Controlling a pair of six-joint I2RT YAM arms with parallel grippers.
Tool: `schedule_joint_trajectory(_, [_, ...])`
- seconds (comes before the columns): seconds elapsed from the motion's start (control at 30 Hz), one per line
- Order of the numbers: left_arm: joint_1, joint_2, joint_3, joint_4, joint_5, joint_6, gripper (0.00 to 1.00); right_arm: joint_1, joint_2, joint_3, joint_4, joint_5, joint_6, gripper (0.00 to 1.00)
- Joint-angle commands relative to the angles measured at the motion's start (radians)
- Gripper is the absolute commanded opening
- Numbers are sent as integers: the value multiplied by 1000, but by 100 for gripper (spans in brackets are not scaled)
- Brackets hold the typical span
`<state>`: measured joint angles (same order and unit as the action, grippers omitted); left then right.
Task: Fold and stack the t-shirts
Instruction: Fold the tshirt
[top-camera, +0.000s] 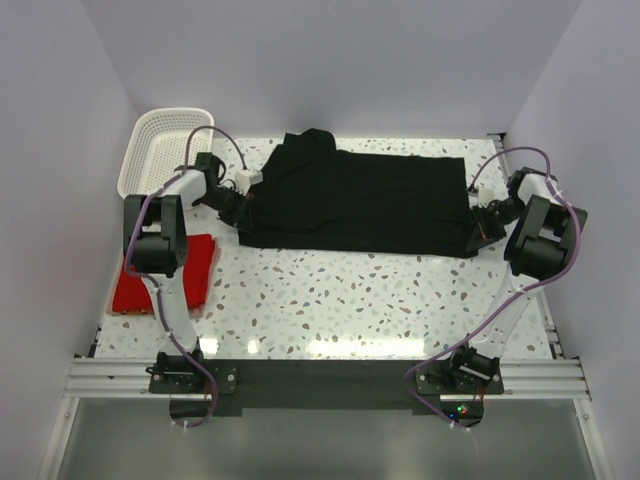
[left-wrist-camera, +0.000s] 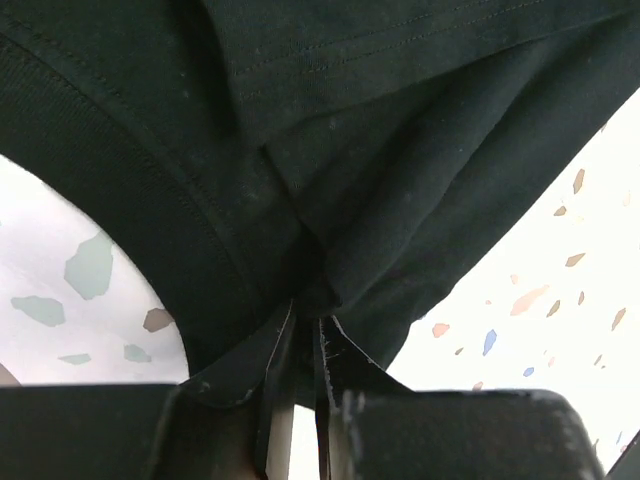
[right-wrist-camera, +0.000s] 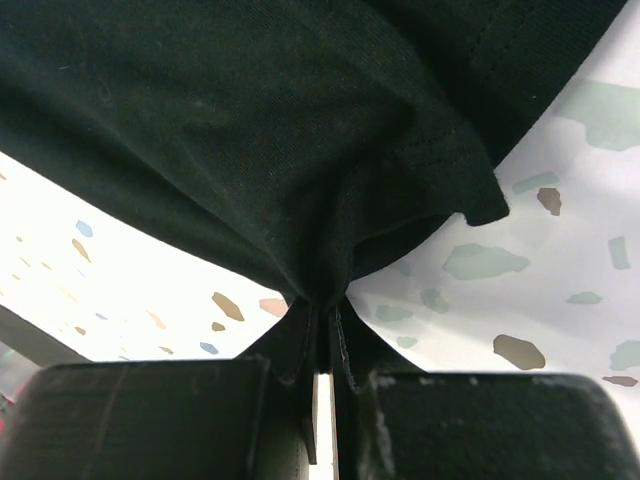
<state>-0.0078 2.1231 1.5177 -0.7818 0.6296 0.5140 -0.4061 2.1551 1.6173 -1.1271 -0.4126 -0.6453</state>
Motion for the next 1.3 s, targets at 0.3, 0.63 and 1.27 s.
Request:
schedule_joint_trajectory(0.3, [3, -189, -214, 10, -21, 75, 6, -2, -35, -30, 4, 80, -37, 0])
schedule_joint_trajectory(0.63, [3, -262, -270, -59, -8, 132, 0, -5, -101, -91, -10, 121, -93, 0])
schedule_joint_trajectory(1.27, [3, -285, -113, -164, 13, 236, 38, -5, -170, -38, -158, 51, -191, 43])
